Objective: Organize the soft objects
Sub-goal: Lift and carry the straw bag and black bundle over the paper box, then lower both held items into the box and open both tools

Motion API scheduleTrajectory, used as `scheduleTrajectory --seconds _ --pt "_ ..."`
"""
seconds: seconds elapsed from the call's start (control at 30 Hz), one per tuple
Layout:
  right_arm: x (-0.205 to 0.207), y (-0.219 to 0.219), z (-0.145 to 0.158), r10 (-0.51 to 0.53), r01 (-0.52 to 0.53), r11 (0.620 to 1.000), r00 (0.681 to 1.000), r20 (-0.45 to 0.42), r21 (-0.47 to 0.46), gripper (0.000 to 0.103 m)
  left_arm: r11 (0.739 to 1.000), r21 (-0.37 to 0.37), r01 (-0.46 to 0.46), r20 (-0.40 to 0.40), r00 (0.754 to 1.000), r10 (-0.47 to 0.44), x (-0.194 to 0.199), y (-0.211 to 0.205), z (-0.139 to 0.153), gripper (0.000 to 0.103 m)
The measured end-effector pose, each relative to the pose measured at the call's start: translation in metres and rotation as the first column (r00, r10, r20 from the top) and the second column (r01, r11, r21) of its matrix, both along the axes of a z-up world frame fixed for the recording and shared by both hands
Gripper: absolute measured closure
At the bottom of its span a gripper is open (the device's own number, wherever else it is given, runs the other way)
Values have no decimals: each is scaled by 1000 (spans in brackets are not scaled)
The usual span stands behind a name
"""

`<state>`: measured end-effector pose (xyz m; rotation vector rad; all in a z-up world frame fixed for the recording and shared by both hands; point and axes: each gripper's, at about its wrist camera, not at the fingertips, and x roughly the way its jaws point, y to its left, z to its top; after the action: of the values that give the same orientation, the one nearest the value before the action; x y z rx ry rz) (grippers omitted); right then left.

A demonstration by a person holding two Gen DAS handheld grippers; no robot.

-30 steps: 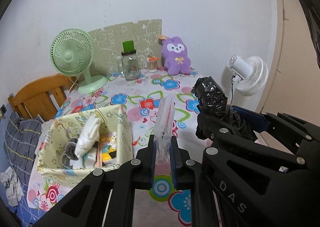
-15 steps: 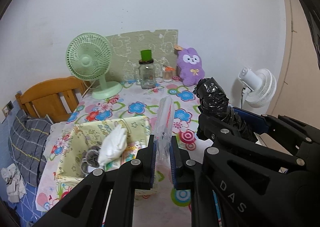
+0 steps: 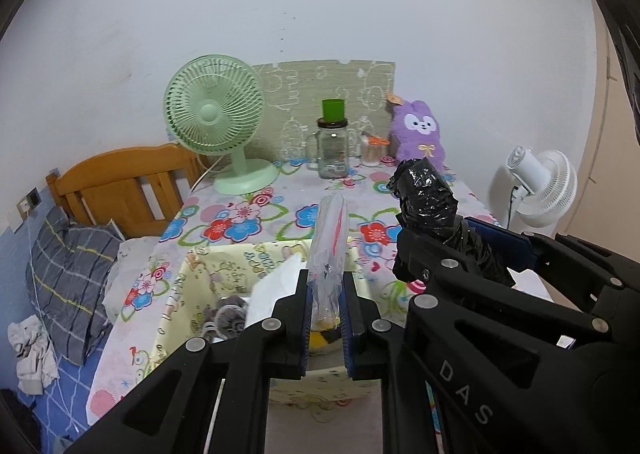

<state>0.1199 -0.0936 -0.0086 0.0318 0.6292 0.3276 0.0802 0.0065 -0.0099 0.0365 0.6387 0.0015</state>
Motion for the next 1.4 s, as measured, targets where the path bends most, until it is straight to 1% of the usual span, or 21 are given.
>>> scheduleTrajectory --seconds 0.53,0.83,1.07,1.23,1.33,1.37,1.4 --pt "22 55 -15 84 -84 996 995 -55 -5 58 996 -10 -92 -35 995 92 11 51 -18 93" --pt "30 77 -32 124 -126 992 987 -105 -8 58 991 2 -133 -74 988 133 18 71 -34 92" --pt "38 86 -46 138 -142 990 979 -152 -11 58 989 14 -148 -114 982 149 26 78 -48 91" --pt "45 90 -57 145 -151 988 971 -188 -16 58 988 18 -155 -155 976 156 33 81 -58 86" --pt "48 93 -62 150 -158 987 968 -203 -21 58 987 28 -160 -171 972 163 35 82 -62 76" --pt "50 94 -64 151 -159 987 966 -208 -21 58 986 28 -161 -180 970 164 36 83 -63 68" --pt "50 95 -65 155 -163 986 965 -212 -21 58 987 21 -160 -189 969 161 37 84 -65 64"
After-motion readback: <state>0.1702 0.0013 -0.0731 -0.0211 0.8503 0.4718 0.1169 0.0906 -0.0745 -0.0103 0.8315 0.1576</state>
